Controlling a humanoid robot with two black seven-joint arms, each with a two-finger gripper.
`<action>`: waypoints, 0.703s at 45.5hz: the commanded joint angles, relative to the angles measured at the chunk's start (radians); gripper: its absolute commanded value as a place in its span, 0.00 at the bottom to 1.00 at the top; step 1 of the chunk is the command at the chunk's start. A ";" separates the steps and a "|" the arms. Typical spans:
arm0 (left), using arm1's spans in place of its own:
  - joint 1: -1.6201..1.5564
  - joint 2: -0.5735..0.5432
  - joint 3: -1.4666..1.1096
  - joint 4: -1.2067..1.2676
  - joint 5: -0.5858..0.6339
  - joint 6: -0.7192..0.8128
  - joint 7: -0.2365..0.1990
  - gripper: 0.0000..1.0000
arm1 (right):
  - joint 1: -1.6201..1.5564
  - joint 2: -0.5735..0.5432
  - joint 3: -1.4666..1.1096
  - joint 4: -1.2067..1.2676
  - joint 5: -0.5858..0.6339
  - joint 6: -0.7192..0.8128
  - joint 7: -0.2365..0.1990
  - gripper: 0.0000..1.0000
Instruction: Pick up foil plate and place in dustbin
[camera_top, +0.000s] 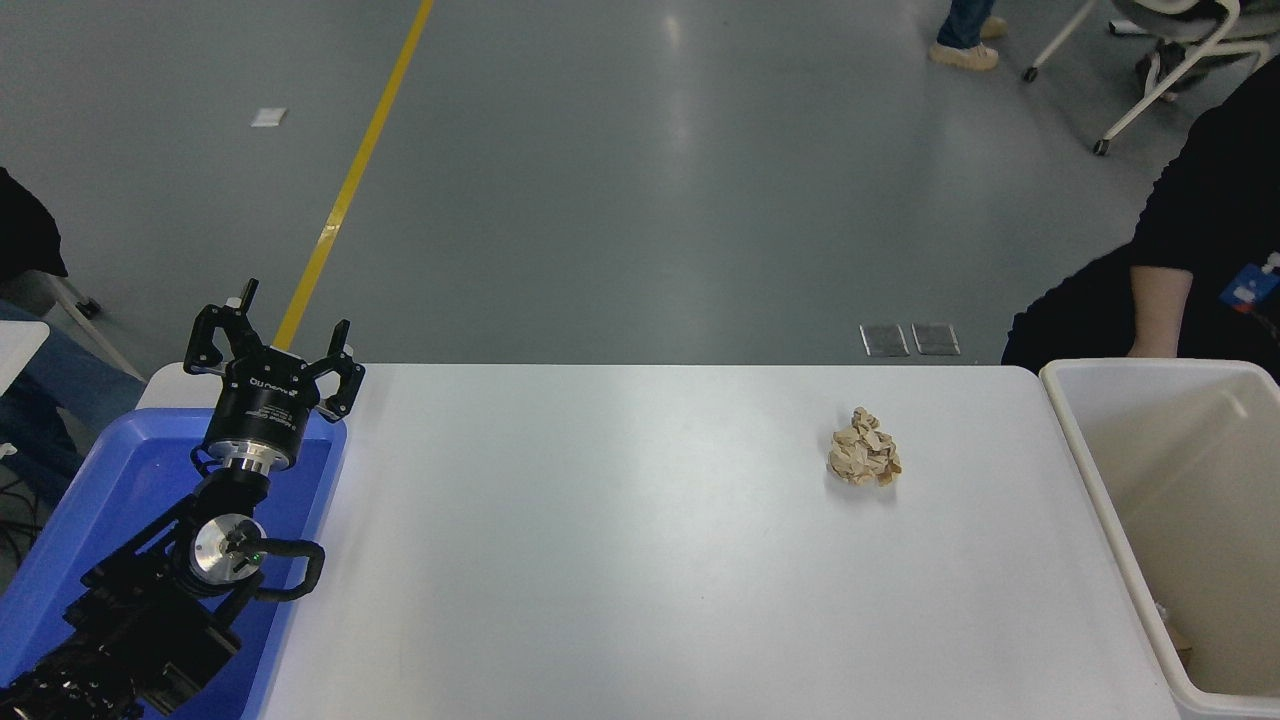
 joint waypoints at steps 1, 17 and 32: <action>0.000 0.000 0.000 0.000 0.000 -0.001 0.000 0.98 | 0.439 0.113 -0.251 0.269 -0.002 0.104 0.002 1.00; 0.000 0.000 0.000 0.000 0.000 0.001 0.000 0.98 | 0.829 0.202 -0.263 0.549 0.002 0.765 -0.001 1.00; 0.002 0.000 0.000 0.001 0.000 0.001 -0.002 0.98 | 0.949 0.194 -0.294 0.677 0.002 0.765 -0.003 1.00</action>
